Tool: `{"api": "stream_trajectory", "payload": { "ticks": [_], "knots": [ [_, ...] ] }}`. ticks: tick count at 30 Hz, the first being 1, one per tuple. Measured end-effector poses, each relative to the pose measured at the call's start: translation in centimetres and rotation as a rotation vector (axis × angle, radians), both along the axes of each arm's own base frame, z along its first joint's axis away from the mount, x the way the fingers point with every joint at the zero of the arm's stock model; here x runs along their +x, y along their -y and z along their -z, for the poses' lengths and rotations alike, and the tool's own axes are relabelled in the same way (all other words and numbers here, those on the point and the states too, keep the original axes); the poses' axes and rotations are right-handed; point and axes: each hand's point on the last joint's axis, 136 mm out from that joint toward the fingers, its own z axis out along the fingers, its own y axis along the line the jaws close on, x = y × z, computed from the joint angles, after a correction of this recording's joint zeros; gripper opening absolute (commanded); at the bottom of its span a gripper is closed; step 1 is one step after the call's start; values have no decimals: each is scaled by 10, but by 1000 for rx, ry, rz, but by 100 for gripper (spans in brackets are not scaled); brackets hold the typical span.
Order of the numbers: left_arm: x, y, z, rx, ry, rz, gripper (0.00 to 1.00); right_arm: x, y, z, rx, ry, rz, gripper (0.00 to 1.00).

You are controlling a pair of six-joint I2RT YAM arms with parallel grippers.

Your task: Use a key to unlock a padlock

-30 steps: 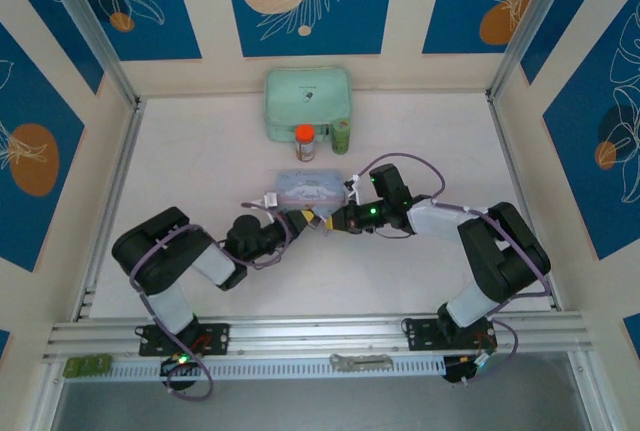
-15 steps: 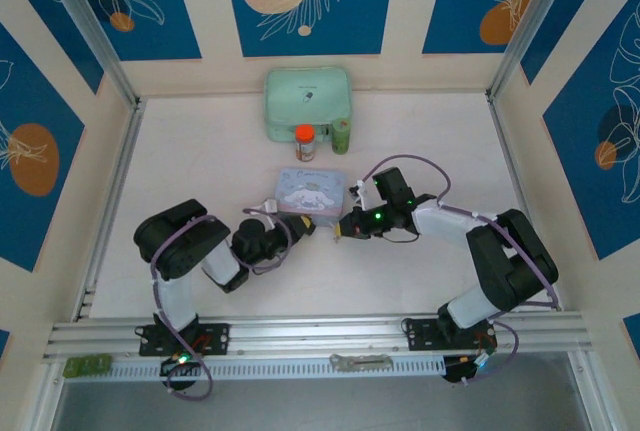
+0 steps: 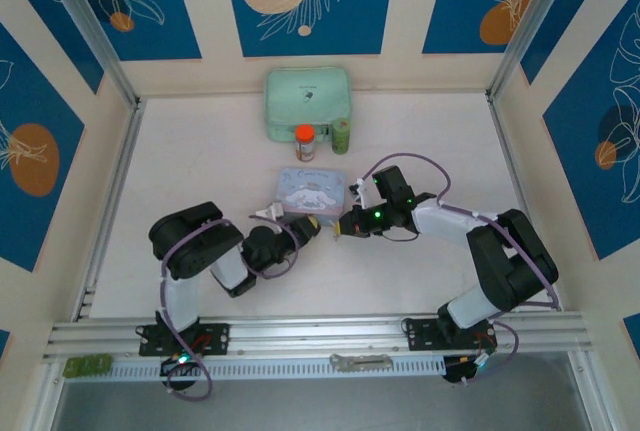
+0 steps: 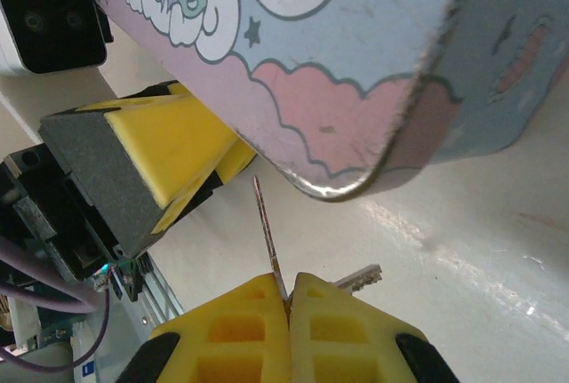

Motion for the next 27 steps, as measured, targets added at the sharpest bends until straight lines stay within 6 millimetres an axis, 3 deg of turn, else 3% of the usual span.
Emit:
{"api": "stream_trajectory", "payload": {
  "ticks": [6, 14, 27],
  "knots": [
    [-4, 1, 1, 18, 21, -48, 43, 3, 0, -9, 12, 39, 7, 0],
    [-22, 21, 2, 90, 27, -58, 42, 5, 0, -10, 16, 51, 10, 0],
    [-13, 23, 6, 203, -11, -114, 41, 7, 4, -11, 23, 63, 23, 0]
  ]
}}
